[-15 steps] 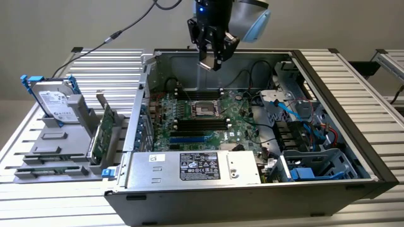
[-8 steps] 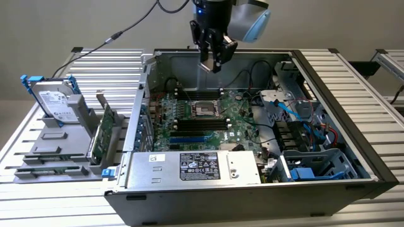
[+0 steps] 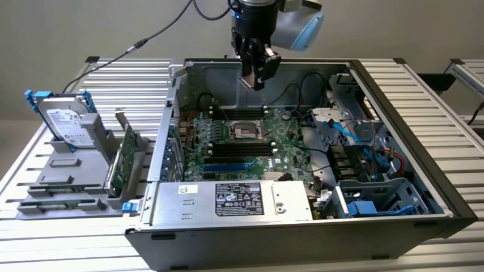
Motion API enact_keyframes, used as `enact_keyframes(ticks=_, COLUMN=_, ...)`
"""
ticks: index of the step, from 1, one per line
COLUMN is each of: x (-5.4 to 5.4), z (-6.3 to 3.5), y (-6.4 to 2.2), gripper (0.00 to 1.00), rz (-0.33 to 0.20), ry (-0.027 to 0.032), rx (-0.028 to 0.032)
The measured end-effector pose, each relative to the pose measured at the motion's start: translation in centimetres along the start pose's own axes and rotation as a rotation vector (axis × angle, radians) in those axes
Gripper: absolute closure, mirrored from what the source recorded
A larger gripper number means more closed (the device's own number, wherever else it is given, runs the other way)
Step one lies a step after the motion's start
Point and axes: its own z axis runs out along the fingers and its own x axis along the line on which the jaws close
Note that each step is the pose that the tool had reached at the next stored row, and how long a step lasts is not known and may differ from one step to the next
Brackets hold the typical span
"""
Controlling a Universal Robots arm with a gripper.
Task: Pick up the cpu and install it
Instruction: 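Pick up the cpu and move it towards the insertion slot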
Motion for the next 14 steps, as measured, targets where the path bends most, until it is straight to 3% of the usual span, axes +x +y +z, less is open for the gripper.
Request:
enact_keyframes(ticks=6, x=0.0, z=0.67, y=-0.05, gripper=0.45, rz=0.132, ry=-0.0096, rx=-0.0067)
enact_keyframes(ticks=7, x=0.0, z=0.87, y=-0.06, gripper=0.45, rz=0.172, ry=-0.0124, rx=-0.0087)
enact_keyframes(ticks=9, x=-0.1, z=1.34, y=-0.10, gripper=0.45, rz=0.305, ry=-0.0221, rx=-0.0154)
enact_keyframes(ticks=14, x=0.0, z=1.34, y=-0.17, gripper=0.45, rz=0.373, ry=-0.0269, rx=-0.0189)
